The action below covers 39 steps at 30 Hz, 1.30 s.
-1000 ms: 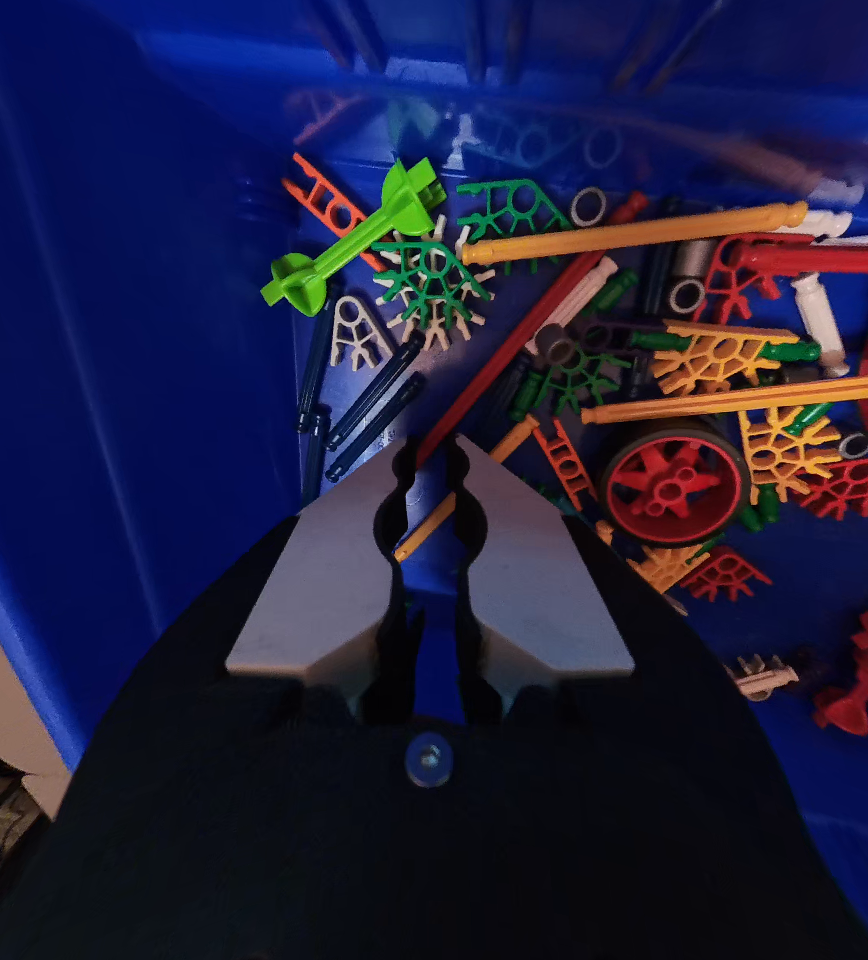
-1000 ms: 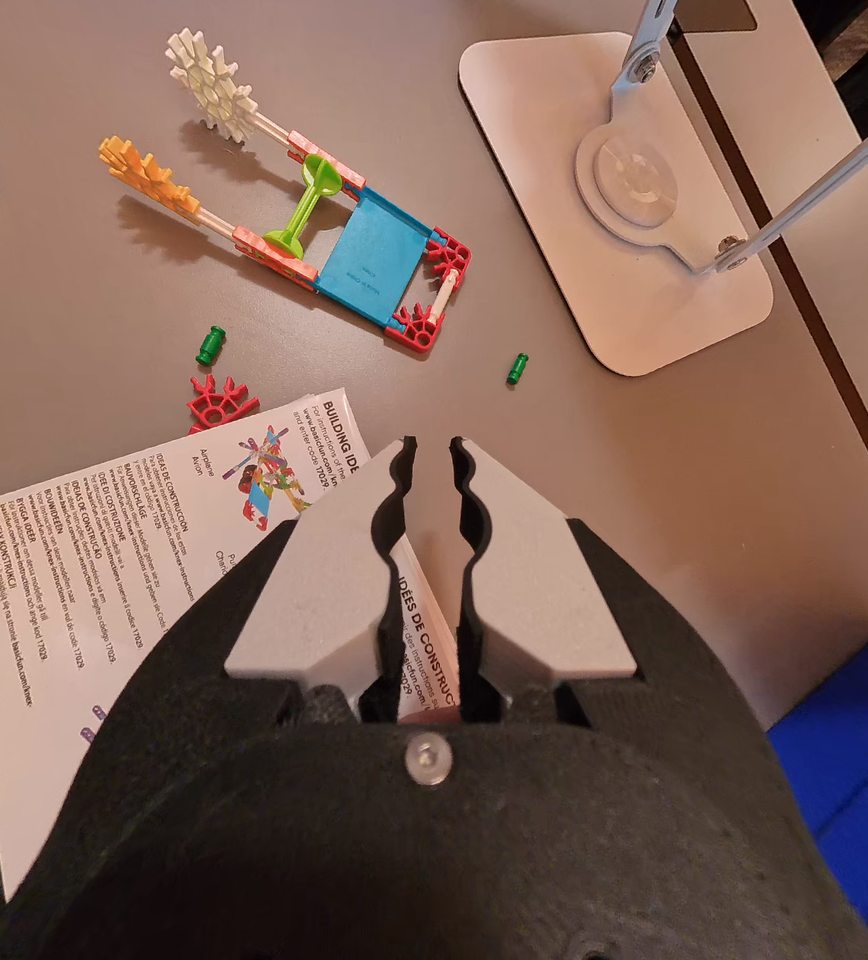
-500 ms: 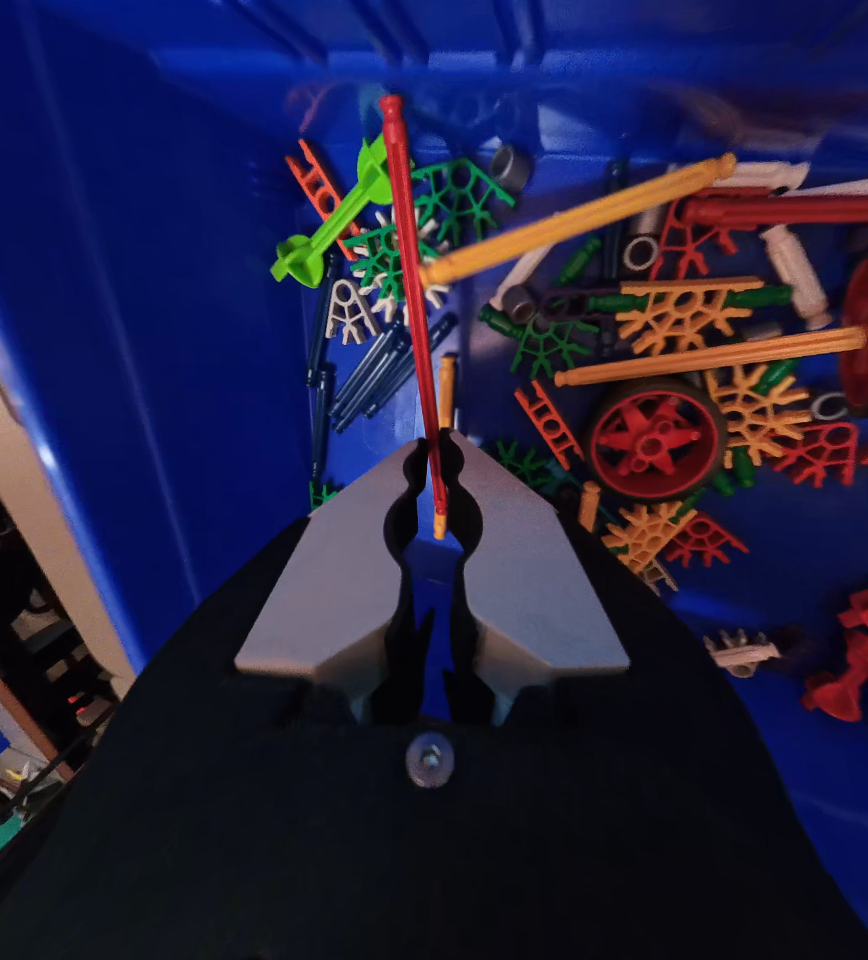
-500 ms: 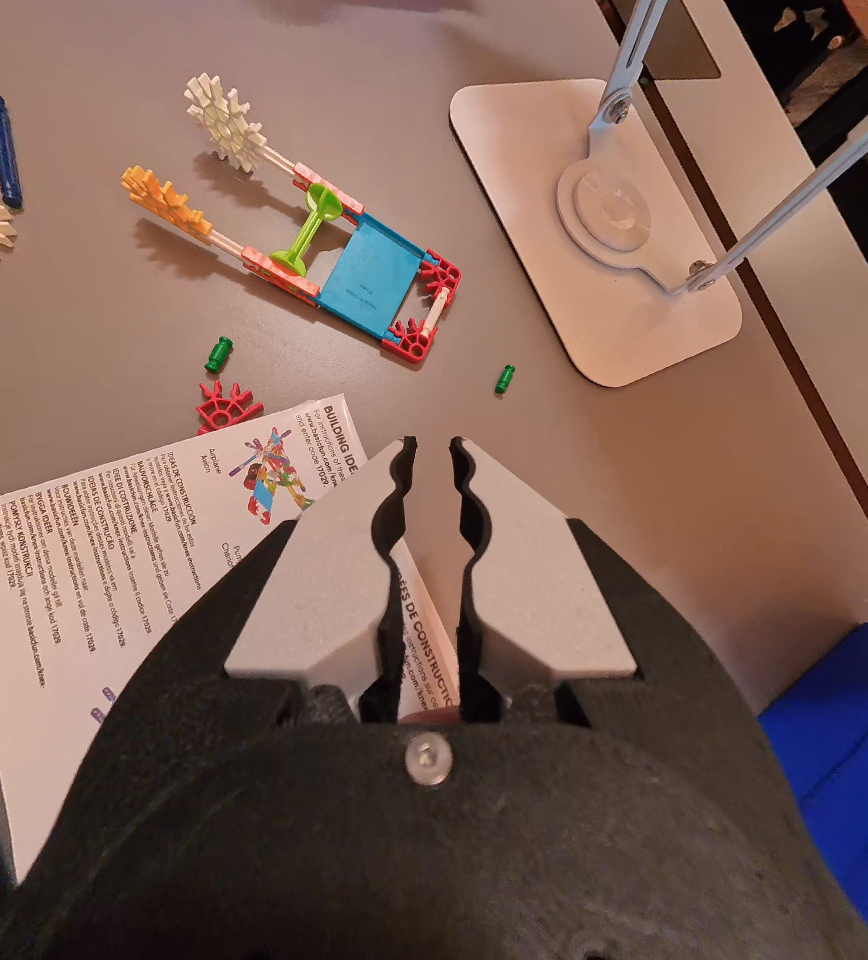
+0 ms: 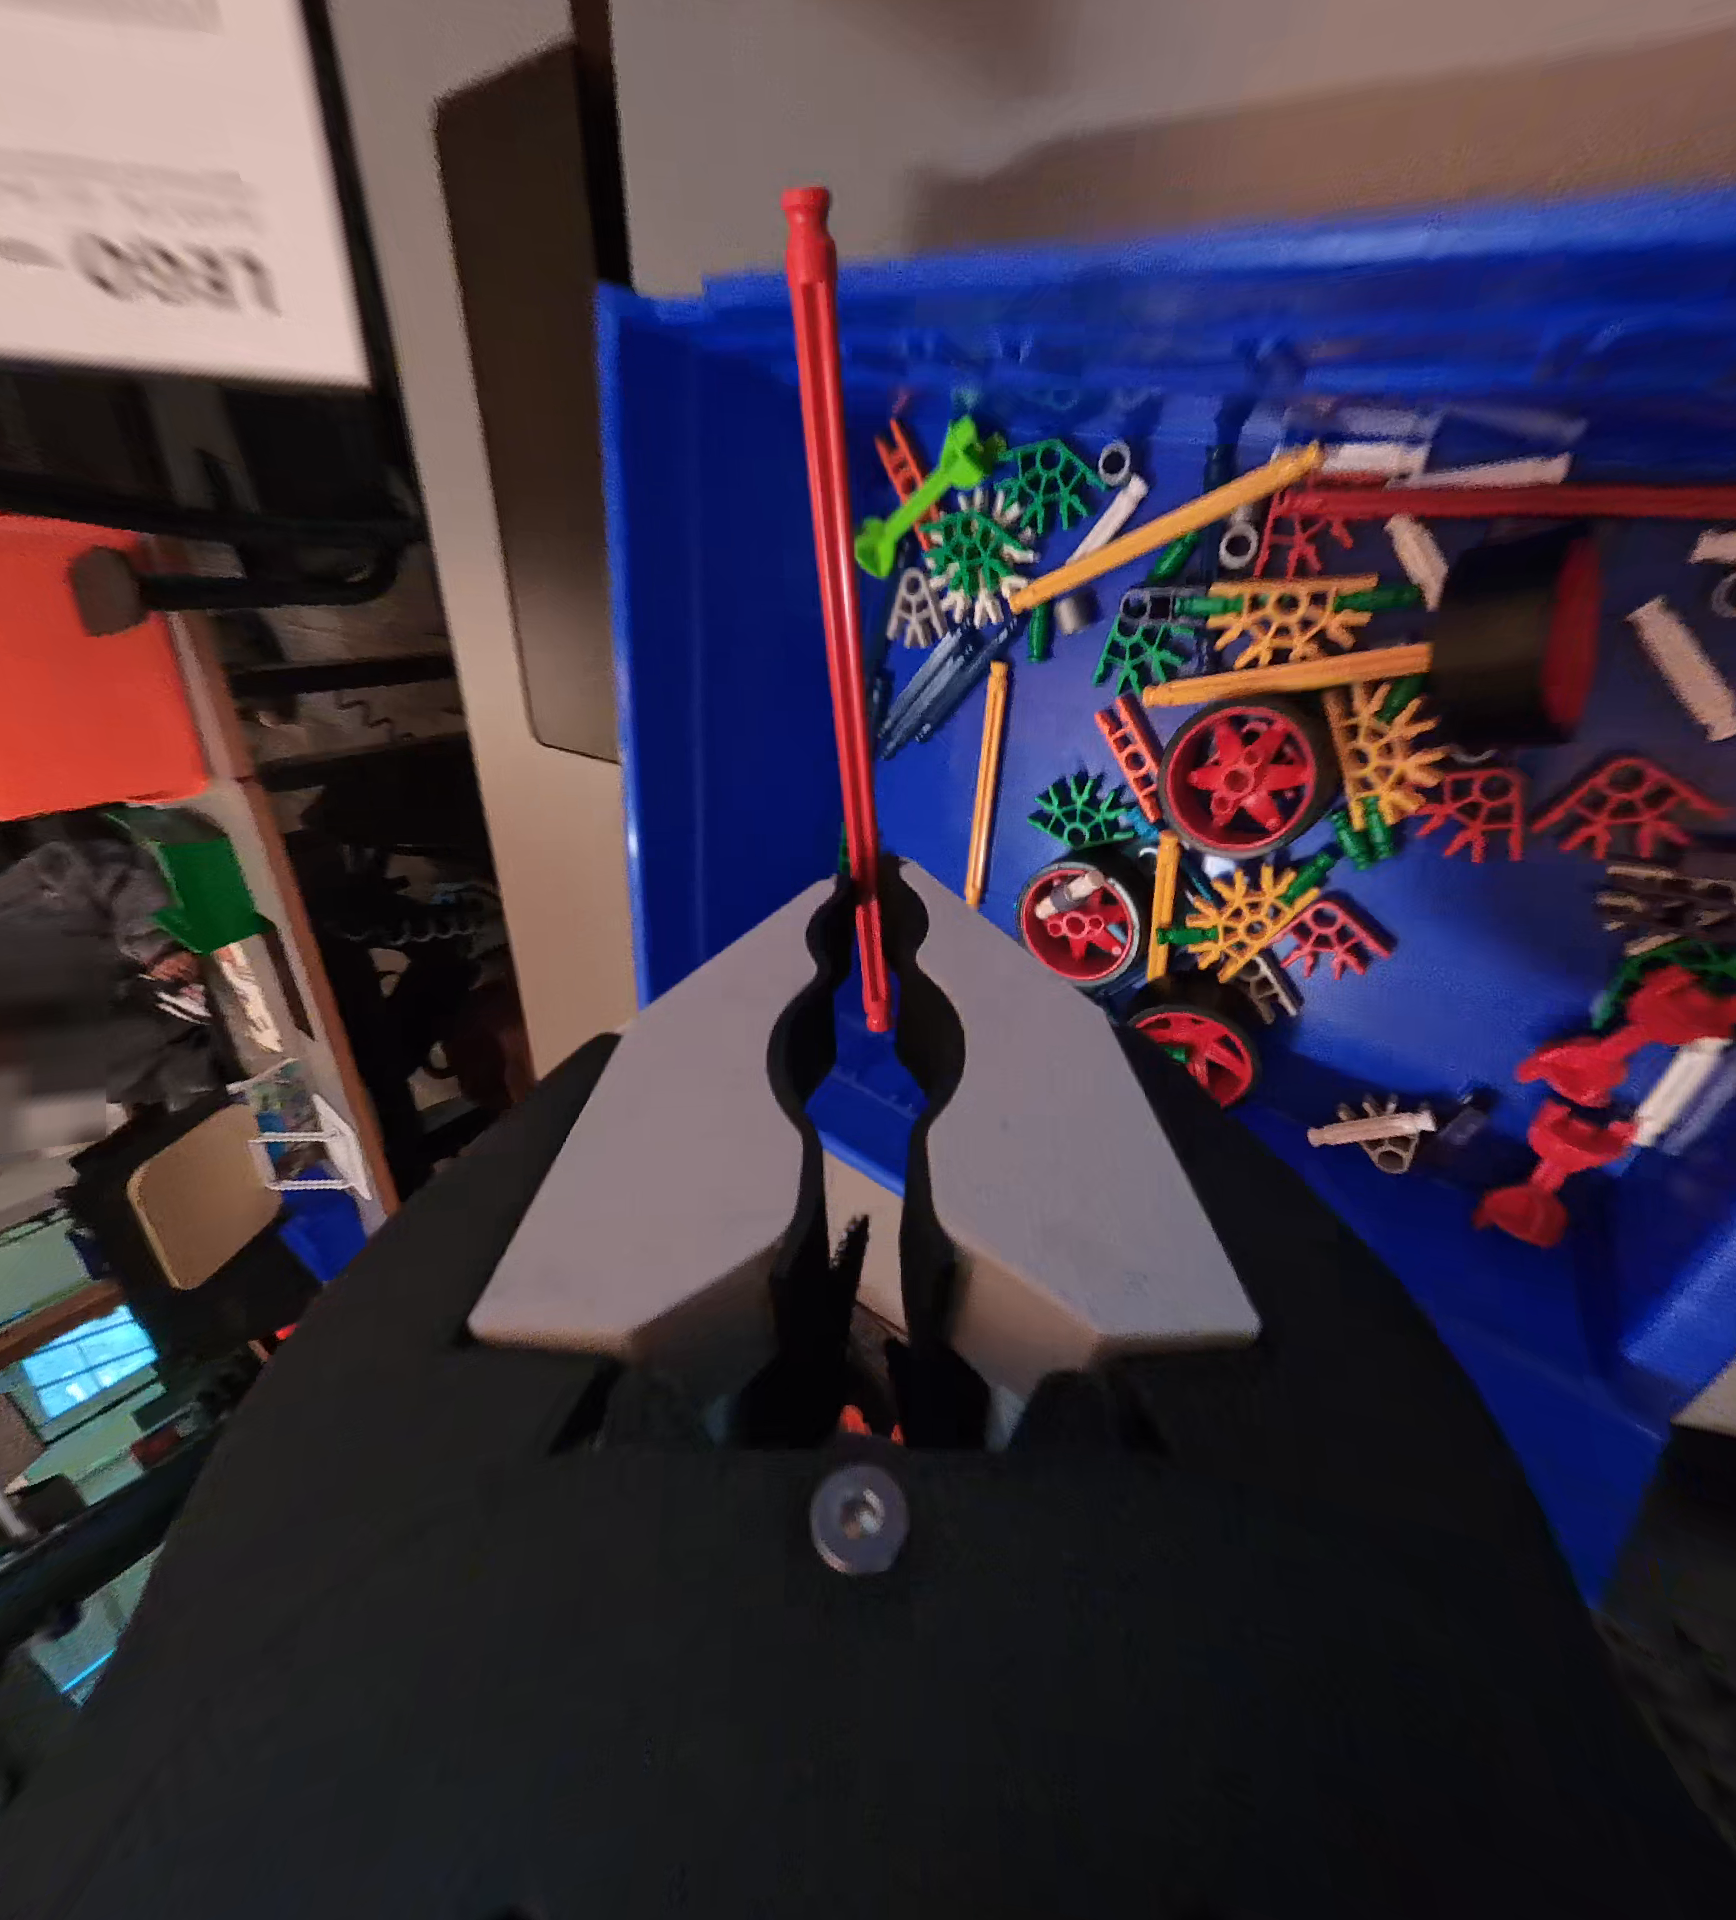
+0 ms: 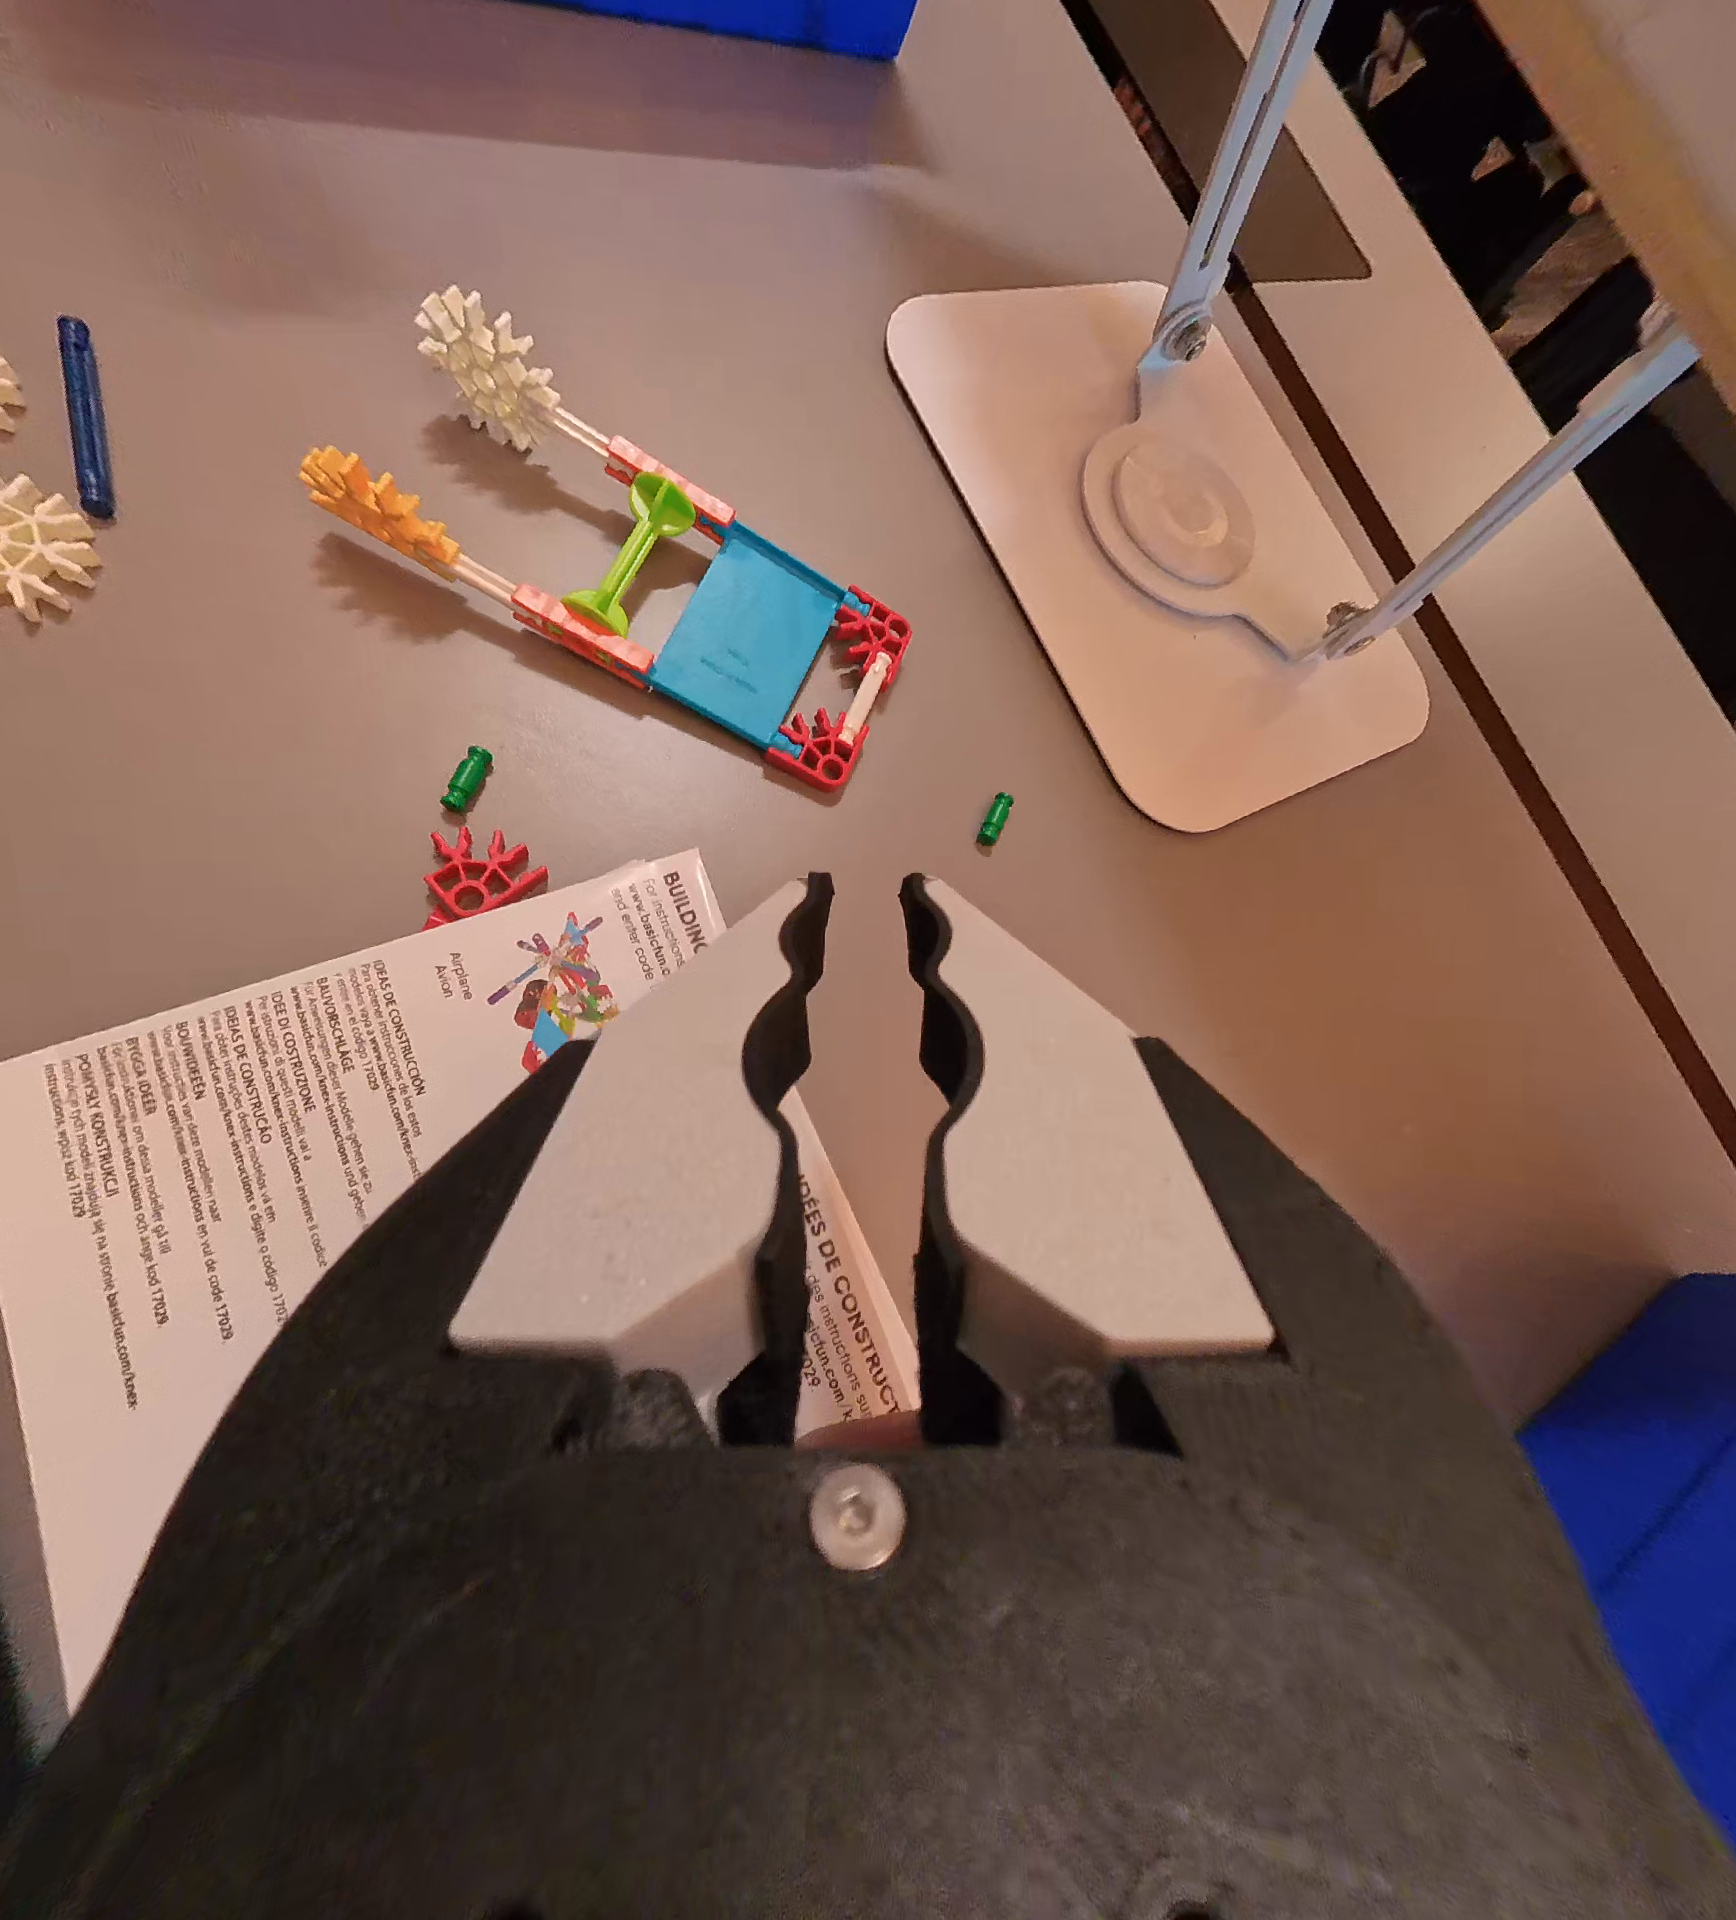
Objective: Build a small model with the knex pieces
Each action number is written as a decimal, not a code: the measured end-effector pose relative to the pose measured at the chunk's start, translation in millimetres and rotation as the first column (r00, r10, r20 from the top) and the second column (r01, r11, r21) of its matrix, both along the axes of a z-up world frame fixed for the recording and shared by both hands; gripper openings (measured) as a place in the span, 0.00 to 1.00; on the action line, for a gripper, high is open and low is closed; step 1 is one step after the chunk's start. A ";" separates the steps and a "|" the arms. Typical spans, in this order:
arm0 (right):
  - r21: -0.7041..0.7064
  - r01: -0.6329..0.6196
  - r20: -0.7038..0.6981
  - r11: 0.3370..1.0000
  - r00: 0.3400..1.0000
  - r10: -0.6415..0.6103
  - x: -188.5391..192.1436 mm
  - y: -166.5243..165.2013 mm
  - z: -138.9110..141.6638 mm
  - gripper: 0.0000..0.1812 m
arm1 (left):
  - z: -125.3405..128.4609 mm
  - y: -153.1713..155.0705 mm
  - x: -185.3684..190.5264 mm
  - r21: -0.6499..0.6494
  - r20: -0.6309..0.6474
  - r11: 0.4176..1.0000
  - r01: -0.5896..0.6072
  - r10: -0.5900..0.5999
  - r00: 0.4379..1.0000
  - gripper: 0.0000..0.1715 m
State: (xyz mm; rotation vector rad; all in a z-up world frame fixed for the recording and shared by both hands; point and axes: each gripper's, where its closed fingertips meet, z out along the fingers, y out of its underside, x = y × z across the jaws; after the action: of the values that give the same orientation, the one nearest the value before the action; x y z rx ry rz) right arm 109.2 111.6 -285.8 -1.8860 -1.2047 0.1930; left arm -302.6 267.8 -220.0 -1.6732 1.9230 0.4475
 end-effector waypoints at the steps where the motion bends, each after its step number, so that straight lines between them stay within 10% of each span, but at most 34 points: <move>1: 0.008 0.002 -0.007 1.000 1.000 -0.002 -0.6 0.2 2.7 0.07 | 10.3 -7.3 5.8 0.028 0.011 0.999 0.016 -0.016 1.000 0.01; 7: 0.064 -0.007 -0.086 0.998 0.996 0.013 -13.6 -3.7 26.0 0.09 | 36.6 -67.0 67.6 0.076 0.049 0.983 0.164 -0.168 0.984 0.01; 17: 0.145 -0.148 -0.135 0.978 0.976 0.168 -63.3 -38.2 58.7 0.12 | -10.8 -138.8 186.1 -0.025 -0.071 0.892 0.451 -0.451 0.890 0.01; 27: 0.049 -0.192 -0.111 0.980 0.974 0.197 -103.6 -57.3 40.3 0.13 | -38.9 -161.1 255.6 -0.059 -0.142 0.834 0.549 -0.552 0.822 0.01; 39: 0.097 -0.011 -0.059 0.995 0.998 0.017 -58.7 -19.9 44.4 0.00 | -24.2 -152.2 317.7 0.032 -0.098 0.843 0.537 -0.532 0.841 0.01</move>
State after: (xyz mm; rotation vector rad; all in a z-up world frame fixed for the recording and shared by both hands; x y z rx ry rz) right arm 50.5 91.7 -241.4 -1.7762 -1.1664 0.1939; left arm 15.1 115.6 -244.2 -1.0161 2.3022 0.3479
